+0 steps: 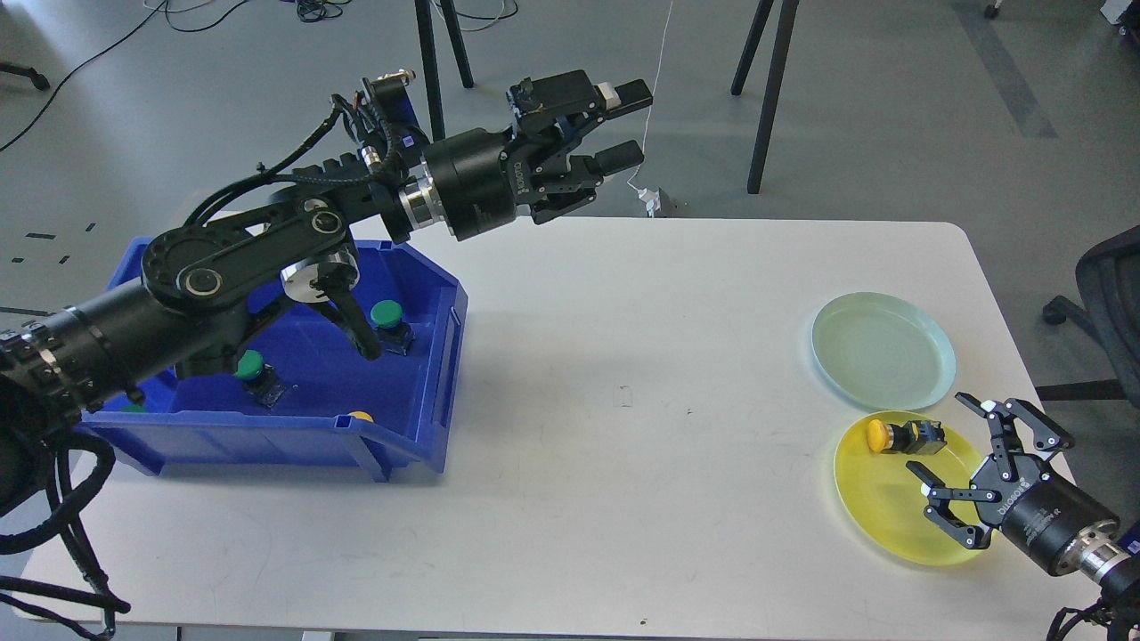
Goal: Pass button and place on color plate
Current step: 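Lower the left gripper into the bin and grasp a green-capped button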
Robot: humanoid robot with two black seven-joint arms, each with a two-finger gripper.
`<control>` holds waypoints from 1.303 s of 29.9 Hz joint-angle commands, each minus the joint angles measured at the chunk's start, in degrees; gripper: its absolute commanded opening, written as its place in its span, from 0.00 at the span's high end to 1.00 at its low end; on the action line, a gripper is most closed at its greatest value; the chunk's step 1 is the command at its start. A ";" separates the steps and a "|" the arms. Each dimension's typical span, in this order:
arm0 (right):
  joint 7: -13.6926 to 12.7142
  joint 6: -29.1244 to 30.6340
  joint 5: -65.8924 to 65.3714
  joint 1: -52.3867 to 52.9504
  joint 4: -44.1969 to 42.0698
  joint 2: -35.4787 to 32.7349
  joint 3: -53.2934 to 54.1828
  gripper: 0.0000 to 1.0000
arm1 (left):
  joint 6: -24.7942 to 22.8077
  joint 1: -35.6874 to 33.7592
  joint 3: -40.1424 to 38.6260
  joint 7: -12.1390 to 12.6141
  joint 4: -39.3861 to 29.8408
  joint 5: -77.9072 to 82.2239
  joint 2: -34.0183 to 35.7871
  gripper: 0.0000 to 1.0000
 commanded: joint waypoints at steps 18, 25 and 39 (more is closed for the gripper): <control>-1.41 0.01 0.49 24.54 -0.61 0.82 1.50 0.01 | 0.01 1.69 16.92 0.00 -8.14 62.48 37.02 0.20; -1.41 0.01 0.58 22.87 -0.61 0.21 1.93 0.01 | 0.01 1.96 20.62 0.00 7.60 63.90 26.21 0.20; -1.41 0.01 0.66 21.55 -0.09 -0.06 1.85 0.01 | 0.01 3.45 20.71 0.00 17.54 66.54 20.93 0.20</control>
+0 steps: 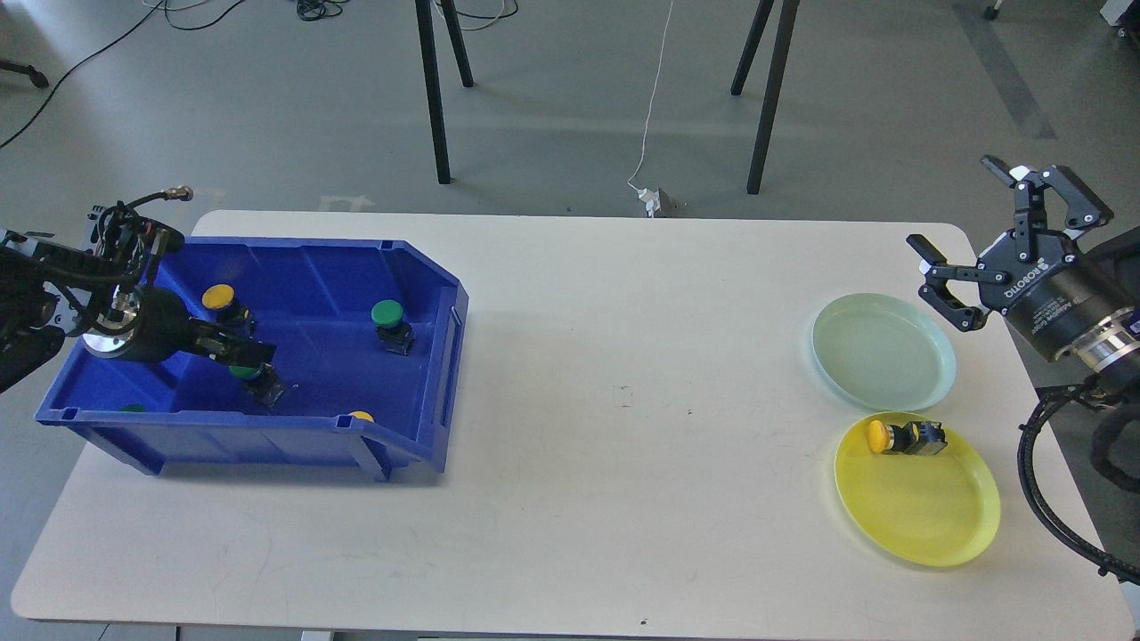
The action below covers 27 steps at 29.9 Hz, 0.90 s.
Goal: Pass button and place on color plate
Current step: 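Lower the left gripper into the bin and grasp a green-capped button, then lift the green-capped button out of the bin with the left gripper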
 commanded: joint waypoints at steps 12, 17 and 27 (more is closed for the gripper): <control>0.03 0.00 0.00 -1.27 0.05 0.01 0.00 0.01 | 0.83 2.32 -0.06 -0.01 0.62 0.10 -1.06 0.46; 0.03 0.00 0.00 -2.06 0.05 0.01 0.09 0.01 | 1.18 3.03 0.03 -0.01 0.71 0.19 -1.06 1.00; 0.03 0.00 0.00 -2.15 0.23 -0.08 0.52 0.01 | -0.01 -0.39 -6.81 -0.01 -7.09 -6.90 4.37 1.00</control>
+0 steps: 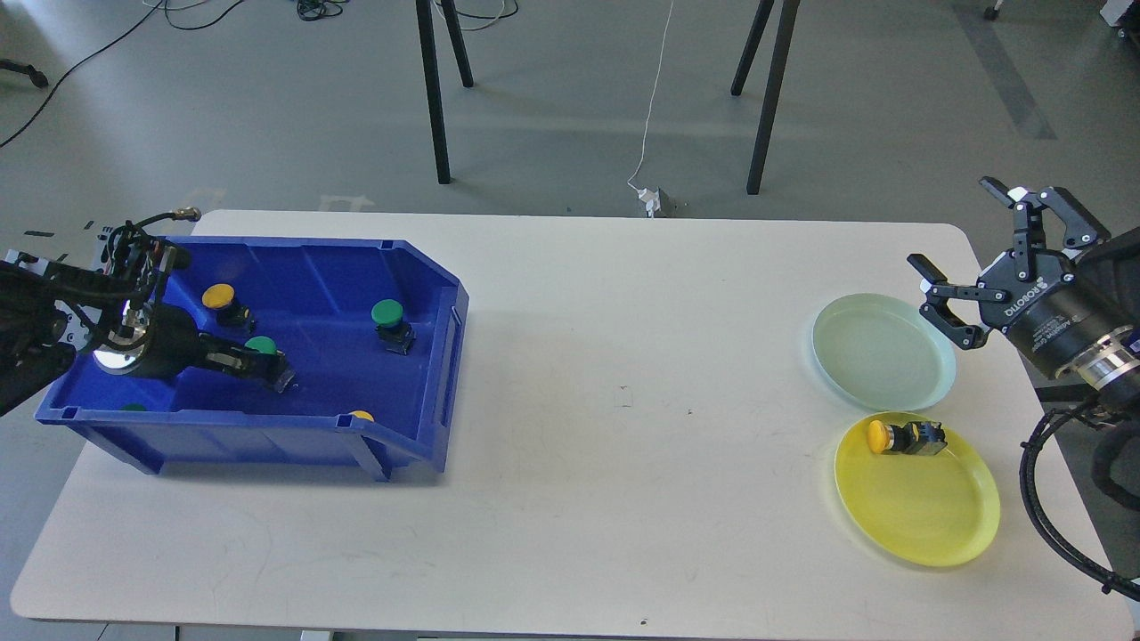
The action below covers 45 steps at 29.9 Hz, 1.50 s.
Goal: Pass button and place on color plate
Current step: 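Lift the green-capped button out of the bin with the left gripper, then bring the right gripper to the green button and grasp it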
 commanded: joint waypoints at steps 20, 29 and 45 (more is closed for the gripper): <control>5.01 0.00 -10.64 9.03 9.07 2.20 -12.34 0.02 | -0.10 5.07 -23.76 0.01 -23.00 -55.49 -12.67 1.00; 9.84 0.00 -9.85 30.31 -1.91 15.81 -30.03 0.02 | -0.10 4.98 -23.76 0.01 -23.00 -55.75 -12.85 1.00; 11.25 0.00 -10.02 31.20 -3.85 21.36 -30.30 0.56 | -0.10 4.89 -23.76 0.01 -22.65 -56.46 -12.85 1.00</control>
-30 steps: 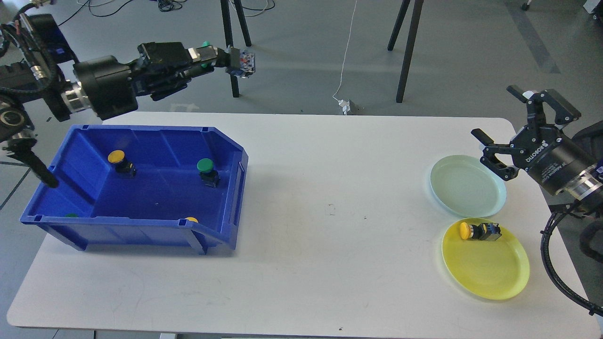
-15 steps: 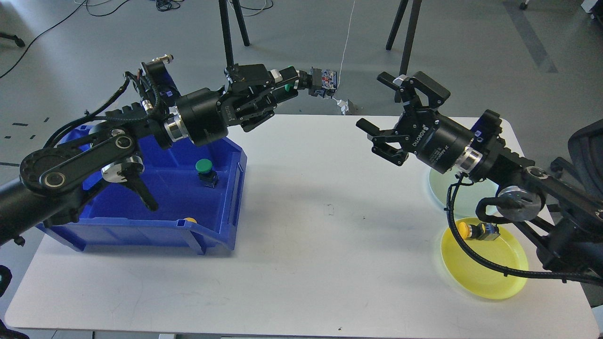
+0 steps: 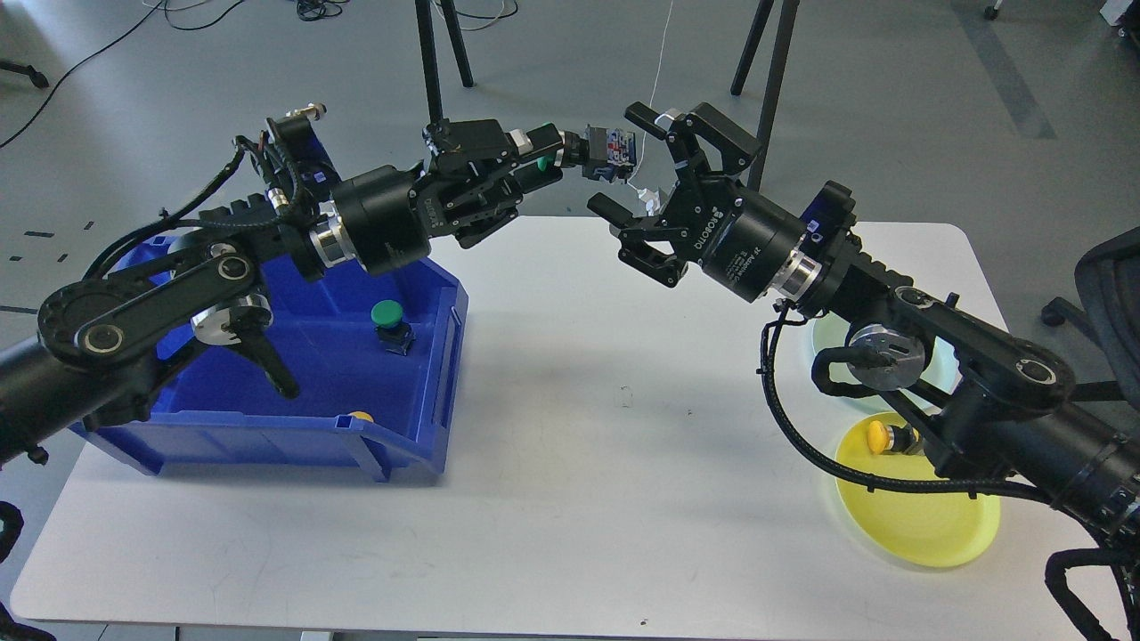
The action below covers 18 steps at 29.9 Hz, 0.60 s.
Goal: Pass button and place on color plate
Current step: 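Bring the right gripper to the green button and grasp it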
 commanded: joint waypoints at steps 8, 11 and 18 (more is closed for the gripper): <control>0.79 -1.72 -0.88 1.15 0.08 -0.01 0.00 0.98 | 0.00 -0.02 0.01 0.00 0.19 -0.06 0.05 1.00; 0.79 -1.72 -0.88 1.15 0.26 -0.27 0.00 0.99 | 0.00 -0.02 0.01 0.00 0.19 -0.06 0.05 1.00; 0.79 -1.81 -0.88 1.41 0.35 -0.71 -0.17 1.00 | 0.00 0.06 0.01 0.00 0.19 -0.15 0.05 0.68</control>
